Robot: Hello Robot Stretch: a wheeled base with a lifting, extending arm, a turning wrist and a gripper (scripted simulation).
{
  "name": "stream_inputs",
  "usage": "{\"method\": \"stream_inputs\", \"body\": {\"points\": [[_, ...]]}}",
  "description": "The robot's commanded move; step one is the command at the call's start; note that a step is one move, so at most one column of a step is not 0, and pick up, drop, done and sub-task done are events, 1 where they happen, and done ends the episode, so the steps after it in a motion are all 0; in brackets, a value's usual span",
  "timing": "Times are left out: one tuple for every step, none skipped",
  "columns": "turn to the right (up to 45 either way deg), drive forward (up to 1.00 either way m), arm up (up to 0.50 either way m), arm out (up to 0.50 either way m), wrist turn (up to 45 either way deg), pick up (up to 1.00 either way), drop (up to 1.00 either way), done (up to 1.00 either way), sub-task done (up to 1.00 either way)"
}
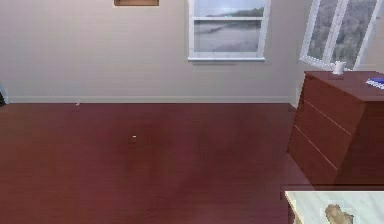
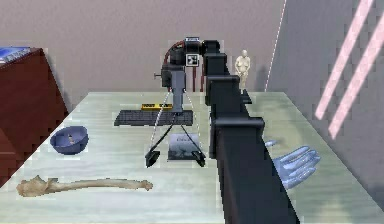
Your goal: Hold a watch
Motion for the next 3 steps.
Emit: {"method": "stream_inputs", "body": {"points": [[0.0,0.0,0.0,0.0,45.0,0.0,0.0,0.0,0.0],[0.0,0.0,0.0,0.0,45.0,0.0,0.0,0.0,0.0],[0.0,0.0,0.0,0.0,45.0,0.0,0.0,0.0,0.0]]}}
